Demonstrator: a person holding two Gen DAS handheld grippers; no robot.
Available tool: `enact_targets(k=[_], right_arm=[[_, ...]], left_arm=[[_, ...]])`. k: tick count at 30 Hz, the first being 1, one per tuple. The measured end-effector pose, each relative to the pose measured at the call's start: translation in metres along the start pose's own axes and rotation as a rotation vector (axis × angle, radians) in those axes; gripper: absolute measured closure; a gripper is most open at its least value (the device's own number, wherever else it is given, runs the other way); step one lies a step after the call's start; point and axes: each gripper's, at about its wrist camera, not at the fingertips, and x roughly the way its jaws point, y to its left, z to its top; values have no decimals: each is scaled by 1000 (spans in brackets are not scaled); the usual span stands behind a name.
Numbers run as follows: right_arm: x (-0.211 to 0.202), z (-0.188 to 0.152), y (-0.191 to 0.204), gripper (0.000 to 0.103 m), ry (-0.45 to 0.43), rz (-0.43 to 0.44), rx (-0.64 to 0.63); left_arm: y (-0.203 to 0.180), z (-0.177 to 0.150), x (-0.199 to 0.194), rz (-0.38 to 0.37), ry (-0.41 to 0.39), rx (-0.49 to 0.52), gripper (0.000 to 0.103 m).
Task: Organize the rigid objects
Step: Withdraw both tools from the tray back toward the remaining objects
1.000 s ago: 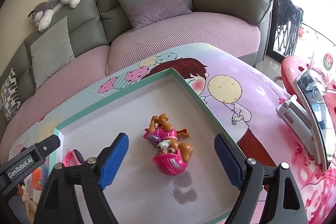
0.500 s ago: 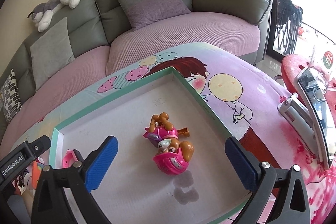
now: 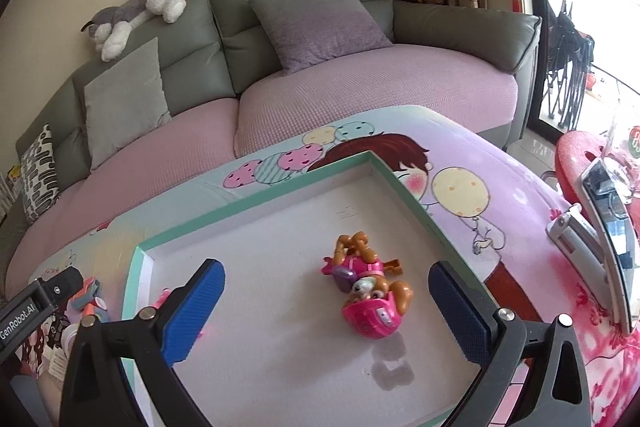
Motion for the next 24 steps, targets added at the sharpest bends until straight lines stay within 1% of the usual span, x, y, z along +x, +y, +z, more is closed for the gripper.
enact_targets(k=[4,9,11,13,15,17,20,24], right_arm=[[-1,-3,20,0,4,63,-31],[-4,-9,44,0,31,185,-42],[-2,-13,54,0,51,215,-55],[0,-17,64,0,71,229,-83],[1,-22,72,0,79,220,-113],[2,-25,78,0,90,214,-137],[5,-32,89,0,119,231,-169],[7,-42,107,0,154,249,-226]], left_arm=[[18,-6,0,33,14,-22,2],[42,-11,-5,65,-11,-70,2],[50,-12,-8,76,-14,-78,2],[57,-15,-10,84,-10,-75,2],[67,-19,-11,99,0,-81,2],[80,-22,-12,110,2,-108,2],[98,-25,-10,106,10,-158,2],[116,-30,-3,105,41,-185,2]])
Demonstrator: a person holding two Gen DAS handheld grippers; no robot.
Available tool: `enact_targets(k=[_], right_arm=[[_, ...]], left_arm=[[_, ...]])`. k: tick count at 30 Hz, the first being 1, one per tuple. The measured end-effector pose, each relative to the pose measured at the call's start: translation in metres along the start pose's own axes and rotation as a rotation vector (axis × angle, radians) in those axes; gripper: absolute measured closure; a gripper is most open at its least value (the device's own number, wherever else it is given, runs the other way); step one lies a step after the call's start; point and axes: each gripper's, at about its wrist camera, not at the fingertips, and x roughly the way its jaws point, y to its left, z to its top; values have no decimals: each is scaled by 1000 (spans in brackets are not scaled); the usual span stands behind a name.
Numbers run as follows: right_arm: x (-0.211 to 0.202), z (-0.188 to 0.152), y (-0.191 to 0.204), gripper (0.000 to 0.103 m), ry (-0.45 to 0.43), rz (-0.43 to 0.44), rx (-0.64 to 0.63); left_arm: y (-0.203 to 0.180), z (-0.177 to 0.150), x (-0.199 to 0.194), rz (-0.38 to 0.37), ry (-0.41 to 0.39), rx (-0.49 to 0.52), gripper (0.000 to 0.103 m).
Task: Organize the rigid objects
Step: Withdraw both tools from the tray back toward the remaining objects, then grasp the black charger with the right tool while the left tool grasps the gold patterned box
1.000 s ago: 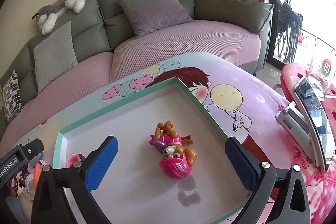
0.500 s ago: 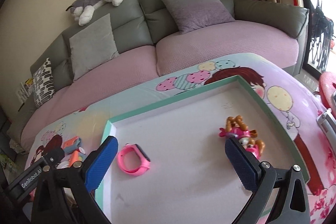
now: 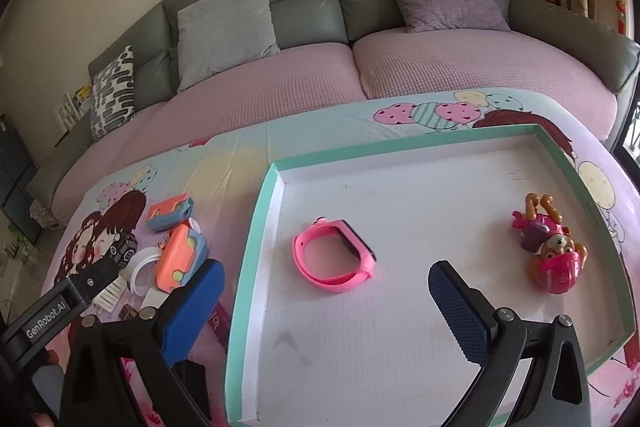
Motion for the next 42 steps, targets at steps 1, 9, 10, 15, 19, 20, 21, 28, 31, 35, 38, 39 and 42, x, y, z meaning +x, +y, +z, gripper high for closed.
enact_targets(k=[1,9,10,15,19,20,21,28,31,35,38,39,42], right_arm=[[1,-2,4,0,5,3,-11],[2,-14,33,0,53,116,-42],[3,-16,38,0,63,120,-57],[8,-27,66,0,97,119,-153],[6,-35,83,0,114,146,-201],[6,-37,87,0,118,151,-214],[5,-38,90,1,121,156,-227],[1,-49,108,9,160,171,-288],[2,-54,113,17,184,170,-316],[7,-60,115,25,227,163,-327],[8,-62,116,31,243,165,-337],[9,-63,116,31,249,167,-338],[13,-66,117,31,274,155,-347]], left_arm=[[5,0,1,0,3,-7,2],[51,3,-1,-3,4,-97,2],[57,3,0,-6,10,-109,2],[77,2,6,22,29,-123,2],[86,0,8,51,46,-115,2],[88,-1,9,47,52,-119,2],[90,-1,10,41,60,-122,2],[83,-6,16,70,106,-16,2],[81,-7,16,59,118,2,2],[80,-8,19,45,138,6,2],[80,-9,22,53,153,10,2],[80,-10,23,54,157,10,2],[79,-11,25,59,166,14,2]])
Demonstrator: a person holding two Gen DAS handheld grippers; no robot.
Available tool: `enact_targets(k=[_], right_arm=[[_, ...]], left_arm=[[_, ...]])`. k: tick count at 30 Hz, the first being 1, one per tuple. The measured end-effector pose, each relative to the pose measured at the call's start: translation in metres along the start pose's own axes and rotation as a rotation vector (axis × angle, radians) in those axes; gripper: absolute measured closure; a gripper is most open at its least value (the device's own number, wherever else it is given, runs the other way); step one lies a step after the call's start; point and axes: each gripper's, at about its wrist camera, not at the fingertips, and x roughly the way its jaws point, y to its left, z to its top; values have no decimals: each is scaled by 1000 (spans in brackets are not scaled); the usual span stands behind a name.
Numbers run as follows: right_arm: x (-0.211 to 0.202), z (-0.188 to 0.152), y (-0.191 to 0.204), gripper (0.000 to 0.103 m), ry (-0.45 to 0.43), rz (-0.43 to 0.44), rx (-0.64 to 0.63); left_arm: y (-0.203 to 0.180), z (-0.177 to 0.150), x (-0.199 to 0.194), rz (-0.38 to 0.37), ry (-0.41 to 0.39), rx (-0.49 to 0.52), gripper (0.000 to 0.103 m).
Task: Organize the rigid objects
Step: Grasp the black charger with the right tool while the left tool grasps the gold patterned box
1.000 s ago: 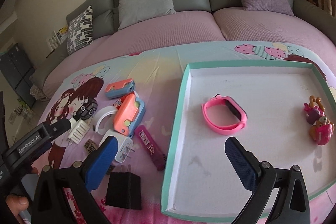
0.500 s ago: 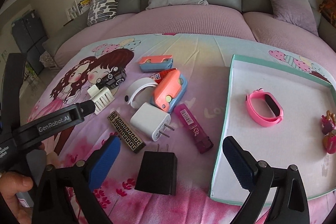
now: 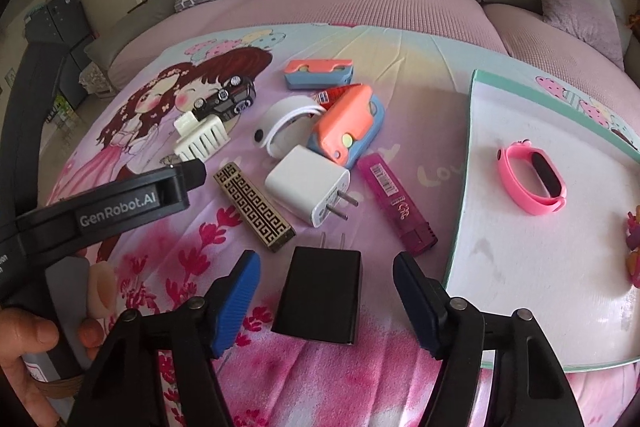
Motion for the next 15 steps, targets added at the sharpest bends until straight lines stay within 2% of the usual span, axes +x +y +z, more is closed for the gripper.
enact_targets(k=[7,9,13,15], right_arm=[[13,-5,3,33,63,-39,-27],[15,-6,7,36,75,-47,-53],[17,-7,3,55,81,-44,-47],[14,-7,-2,59,72,-45,-24]], left_arm=[[-5,-2,3,-1,11,19,2],[-6,-2,3,-6,13,23,2],[-11,-2,4,-48,21,29,2],[-14,-3,6,-74,29,32,2]])
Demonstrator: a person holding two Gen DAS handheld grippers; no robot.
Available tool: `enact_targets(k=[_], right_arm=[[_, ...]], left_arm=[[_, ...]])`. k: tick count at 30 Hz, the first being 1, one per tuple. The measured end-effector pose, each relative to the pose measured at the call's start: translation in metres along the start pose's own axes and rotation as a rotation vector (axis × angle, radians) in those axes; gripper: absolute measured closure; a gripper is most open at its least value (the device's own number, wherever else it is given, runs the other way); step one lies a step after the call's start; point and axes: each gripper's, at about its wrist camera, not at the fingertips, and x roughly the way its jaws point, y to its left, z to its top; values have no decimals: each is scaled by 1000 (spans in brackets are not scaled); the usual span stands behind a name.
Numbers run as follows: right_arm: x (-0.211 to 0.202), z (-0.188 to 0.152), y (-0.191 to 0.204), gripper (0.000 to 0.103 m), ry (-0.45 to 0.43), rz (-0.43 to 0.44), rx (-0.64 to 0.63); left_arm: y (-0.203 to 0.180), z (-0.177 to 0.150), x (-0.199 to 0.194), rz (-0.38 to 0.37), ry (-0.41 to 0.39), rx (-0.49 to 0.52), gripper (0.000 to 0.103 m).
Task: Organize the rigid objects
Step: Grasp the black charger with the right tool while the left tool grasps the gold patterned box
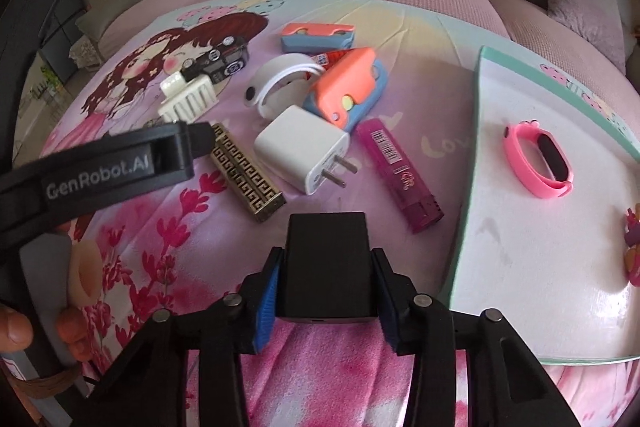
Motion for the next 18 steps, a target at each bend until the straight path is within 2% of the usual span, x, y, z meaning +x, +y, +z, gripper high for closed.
enact_targets(k=[4,9,14,18], right_arm=[[-3,0,-5,59,-13,-4,20],[-5,1,-4,59,-18,0,21],[-5,2,-5,59,-23,6,26],[-6,2,-7,59,-25,13,31]], left_arm=[[-8,-1,5,-18,16,16,2],[-15,-2,16,2,46,26,2],[-17,2,24,-7,42,-12,2],[-26,2,30,42,43,34,2]])
